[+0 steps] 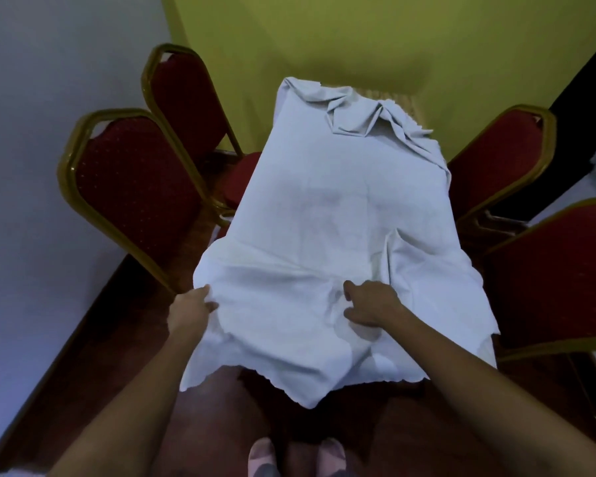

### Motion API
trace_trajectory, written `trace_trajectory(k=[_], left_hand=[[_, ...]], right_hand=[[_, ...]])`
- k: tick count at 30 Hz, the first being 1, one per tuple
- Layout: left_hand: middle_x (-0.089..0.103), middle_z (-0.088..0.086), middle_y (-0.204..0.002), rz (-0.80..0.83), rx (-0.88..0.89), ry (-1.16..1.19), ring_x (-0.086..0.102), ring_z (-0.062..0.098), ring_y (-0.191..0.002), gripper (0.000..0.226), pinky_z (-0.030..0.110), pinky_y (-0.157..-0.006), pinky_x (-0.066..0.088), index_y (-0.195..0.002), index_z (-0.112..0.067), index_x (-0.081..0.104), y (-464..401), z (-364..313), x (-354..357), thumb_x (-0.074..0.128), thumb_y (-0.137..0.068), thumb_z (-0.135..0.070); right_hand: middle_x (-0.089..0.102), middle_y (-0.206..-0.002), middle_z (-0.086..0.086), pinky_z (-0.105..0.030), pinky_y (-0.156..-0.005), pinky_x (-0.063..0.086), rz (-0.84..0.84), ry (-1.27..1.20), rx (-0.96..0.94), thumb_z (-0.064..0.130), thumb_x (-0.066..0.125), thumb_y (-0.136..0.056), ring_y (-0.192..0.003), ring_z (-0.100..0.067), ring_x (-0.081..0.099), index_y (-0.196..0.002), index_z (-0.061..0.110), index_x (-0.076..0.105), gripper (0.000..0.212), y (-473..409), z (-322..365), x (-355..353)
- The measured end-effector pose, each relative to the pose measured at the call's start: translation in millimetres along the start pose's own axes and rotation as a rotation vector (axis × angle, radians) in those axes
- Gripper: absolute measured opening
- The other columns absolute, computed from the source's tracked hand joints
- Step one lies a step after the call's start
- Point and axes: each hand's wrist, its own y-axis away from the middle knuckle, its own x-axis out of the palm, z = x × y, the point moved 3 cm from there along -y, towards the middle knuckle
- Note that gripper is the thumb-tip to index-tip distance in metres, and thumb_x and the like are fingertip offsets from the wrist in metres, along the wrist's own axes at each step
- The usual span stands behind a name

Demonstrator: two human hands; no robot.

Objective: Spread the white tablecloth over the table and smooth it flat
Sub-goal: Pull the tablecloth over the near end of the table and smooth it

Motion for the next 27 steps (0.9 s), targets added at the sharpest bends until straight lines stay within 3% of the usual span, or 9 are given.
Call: trace_trajectory(k=[4,9,11,14,18,20,23,25,27], left_hand=[[0.070,0.020,-0.104,-0.085,-0.096,0.150,0.064,0.041,-0.098,0.028,0.042,-0.082,0.052,-0.110,-0.018,0.071,24,17,-5,0.070,-0.083,-0.025],[0.071,0.014,-0.087,-0.091,-0.157,0.179,0.066,0.034,-0.085,0.012,0.036,-0.072,0.053,-0.085,-0.016,0.072,45,38,-4,0.072,-0.081,-0.027],[0.071,0.009,-0.084,0.025,-0.187,0.174,0.067,0.028,-0.081,0.012,0.035,-0.074,0.055,-0.074,-0.020,0.069,48,49,1,0.076,-0.077,-0.030],[0.075,0.009,-0.089,0.314,-0.207,0.035,0.071,0.023,-0.081,0.007,0.032,-0.078,0.058,-0.070,-0.017,0.072,45,64,7,0.077,-0.074,-0.020],[0.060,0.014,-0.133,0.735,-0.309,-0.233,0.064,0.018,-0.107,0.033,0.029,-0.101,0.049,-0.118,0.000,0.064,42,41,-6,0.062,-0.088,-0.012],[0.047,0.010,-0.146,0.712,-0.410,-0.253,0.052,0.022,-0.125,0.042,0.032,-0.109,0.041,-0.137,-0.002,0.048,34,24,-18,0.050,-0.096,-0.012],[0.049,0.022,-0.140,0.416,-0.448,-0.124,0.053,0.036,-0.120,0.044,0.045,-0.087,0.052,-0.133,0.006,0.048,-1,-8,-21,0.044,-0.093,-0.013],[0.058,0.017,-0.130,0.126,-0.243,-0.277,0.058,0.034,-0.116,0.036,0.041,-0.086,0.051,-0.121,-0.003,0.059,-9,-45,-33,0.049,-0.089,-0.015],[0.061,0.011,-0.124,-0.043,0.020,-0.351,0.060,0.031,-0.113,0.033,0.038,-0.087,0.049,-0.120,-0.012,0.060,-10,-88,-33,0.049,-0.090,-0.016]], right_hand=[[0.063,-0.106,-0.008,-0.035,-0.080,0.049,0.043,0.006,0.022,0.038,0.049,-0.085,-0.096,-0.028,0.062,-0.103,0.017,0.060,0.029,-14,-3,-22],[0.067,-0.101,-0.013,-0.037,-0.077,0.043,-0.400,0.045,0.036,0.018,0.049,-0.084,-0.099,-0.033,0.059,-0.103,0.009,0.059,0.024,-23,-13,-29],[0.065,-0.115,-0.014,-0.048,-0.094,0.039,-0.453,0.095,0.040,0.018,0.052,-0.076,-0.115,-0.035,0.054,-0.106,0.009,0.063,0.033,-26,-19,-26],[0.035,-0.151,-0.016,-0.060,-0.110,0.003,-0.374,0.070,0.167,0.029,0.060,-0.081,-0.143,-0.043,0.018,-0.127,0.014,0.054,0.049,-24,-32,-16],[0.018,-0.160,-0.003,-0.069,-0.109,0.007,-0.415,-0.162,0.369,0.034,0.053,-0.090,-0.145,-0.042,0.004,-0.142,0.017,0.036,0.057,-3,-63,-2],[0.023,-0.158,-0.002,-0.066,-0.108,0.017,-0.472,-0.199,0.297,0.032,0.049,-0.093,-0.145,-0.039,0.015,-0.143,0.014,0.036,0.054,10,-78,8],[0.043,-0.147,-0.013,-0.060,-0.103,0.035,-0.625,-0.290,0.208,0.031,0.045,-0.088,-0.134,-0.038,0.041,-0.135,0.008,0.047,0.053,39,-99,24],[0.047,-0.143,-0.015,-0.059,-0.102,0.038,-0.642,-0.338,0.335,0.026,0.050,-0.083,-0.131,-0.037,0.044,-0.131,0.009,0.049,0.051,59,-114,41],[0.036,-0.149,-0.013,-0.061,-0.105,0.033,-0.497,-0.380,0.576,0.024,0.055,-0.086,-0.137,-0.036,0.033,-0.135,0.013,0.043,0.052,73,-130,63]])
